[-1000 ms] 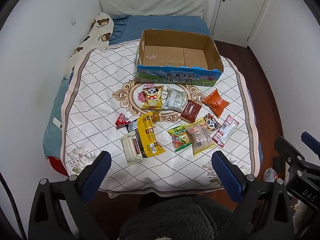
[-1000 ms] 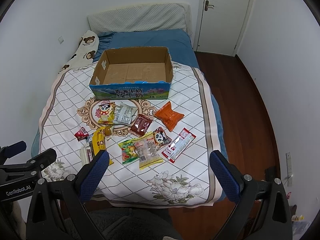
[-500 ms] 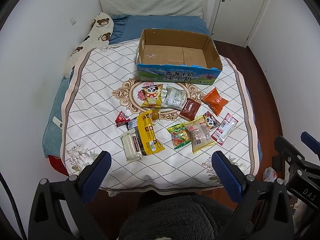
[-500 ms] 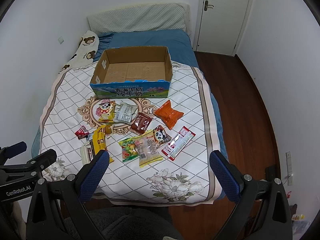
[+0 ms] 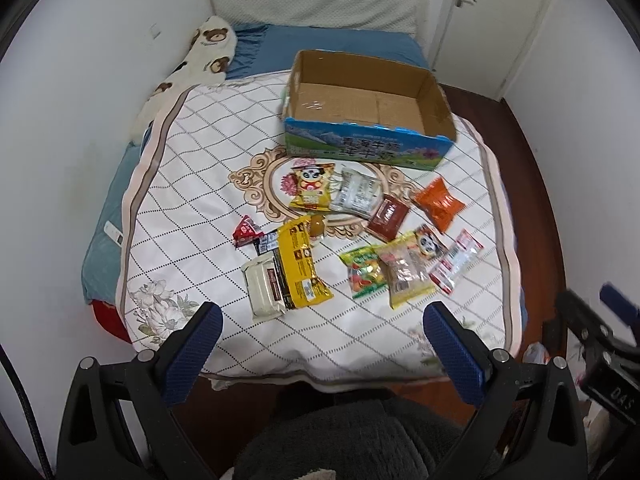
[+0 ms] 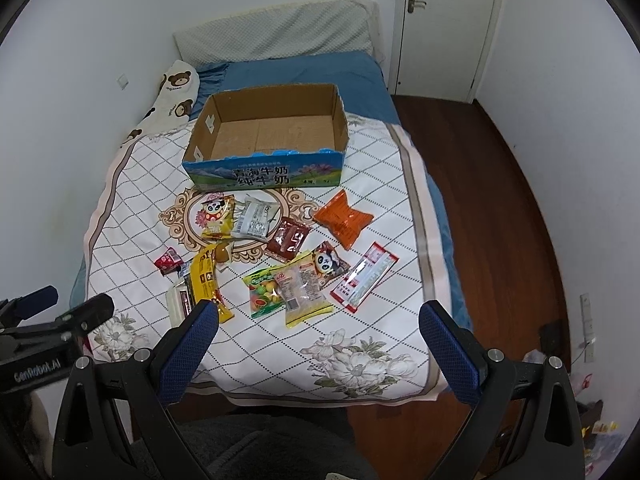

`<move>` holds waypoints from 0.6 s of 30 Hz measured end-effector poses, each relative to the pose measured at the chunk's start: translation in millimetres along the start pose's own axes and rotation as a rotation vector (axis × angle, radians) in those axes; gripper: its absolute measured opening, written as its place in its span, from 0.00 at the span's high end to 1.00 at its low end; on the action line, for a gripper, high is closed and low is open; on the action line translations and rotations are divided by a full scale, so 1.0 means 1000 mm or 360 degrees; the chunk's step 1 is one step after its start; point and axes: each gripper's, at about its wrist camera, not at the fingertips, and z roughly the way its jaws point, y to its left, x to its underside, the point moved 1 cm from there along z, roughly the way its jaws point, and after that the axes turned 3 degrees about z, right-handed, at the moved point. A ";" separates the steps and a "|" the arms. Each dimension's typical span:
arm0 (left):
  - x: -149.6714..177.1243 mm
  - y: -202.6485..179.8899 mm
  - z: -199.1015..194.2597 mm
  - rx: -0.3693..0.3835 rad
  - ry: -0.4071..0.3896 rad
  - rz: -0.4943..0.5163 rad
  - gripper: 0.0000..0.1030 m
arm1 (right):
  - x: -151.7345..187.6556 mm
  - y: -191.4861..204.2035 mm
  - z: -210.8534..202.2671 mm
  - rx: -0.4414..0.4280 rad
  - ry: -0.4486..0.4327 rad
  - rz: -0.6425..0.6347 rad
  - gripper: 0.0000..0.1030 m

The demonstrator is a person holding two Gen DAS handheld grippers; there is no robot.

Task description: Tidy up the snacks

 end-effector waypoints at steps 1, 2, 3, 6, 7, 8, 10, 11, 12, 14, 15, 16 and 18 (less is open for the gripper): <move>-0.002 0.003 0.010 -0.0005 0.0023 -0.0018 0.00 | 0.000 -0.002 0.011 -0.0021 0.0013 0.0025 0.01; -0.006 0.008 0.024 0.0003 0.0059 -0.0046 0.00 | -0.001 -0.003 0.021 -0.0042 0.0027 0.0049 0.01; -0.007 0.012 0.035 -0.0002 0.0083 -0.0070 0.00 | -0.001 -0.004 0.031 -0.0055 0.0044 0.0067 0.01; -0.013 0.026 0.081 0.0011 0.0209 -0.0141 0.00 | -0.001 -0.007 0.079 -0.0115 0.0140 0.0142 0.01; -0.014 0.029 0.097 -0.0006 0.0252 -0.0153 0.00 | -0.002 -0.008 0.092 -0.0128 0.0159 0.0158 0.01; -0.016 0.033 0.118 -0.0020 0.0315 -0.0160 0.00 | -0.004 -0.008 0.113 -0.0133 0.0178 0.0169 0.02; -0.015 0.038 0.150 -0.0016 0.0396 -0.0167 0.00 | -0.004 -0.006 0.146 -0.0122 0.0219 0.0154 0.03; -0.014 0.042 0.169 -0.0029 0.0448 -0.0175 0.00 | -0.005 -0.006 0.170 -0.0115 0.0258 0.0142 0.03; -0.013 0.045 0.185 -0.0025 0.0498 -0.0188 0.00 | -0.004 -0.006 0.186 -0.0116 0.0285 0.0128 0.03; -0.011 0.053 0.219 0.0014 0.0590 -0.0238 0.00 | -0.003 -0.003 0.224 -0.0127 0.0372 0.0093 0.05; -0.010 0.057 0.233 0.0033 0.0626 -0.0262 0.01 | -0.002 -0.002 0.240 -0.0130 0.0402 0.0076 0.06; -0.010 0.059 0.251 0.0045 0.0665 -0.0272 0.02 | 0.000 -0.001 0.253 -0.0129 0.0423 0.0060 0.07; -0.012 0.061 0.278 0.0039 0.0717 -0.0276 0.04 | 0.003 0.004 0.281 -0.0121 0.0474 0.0011 0.09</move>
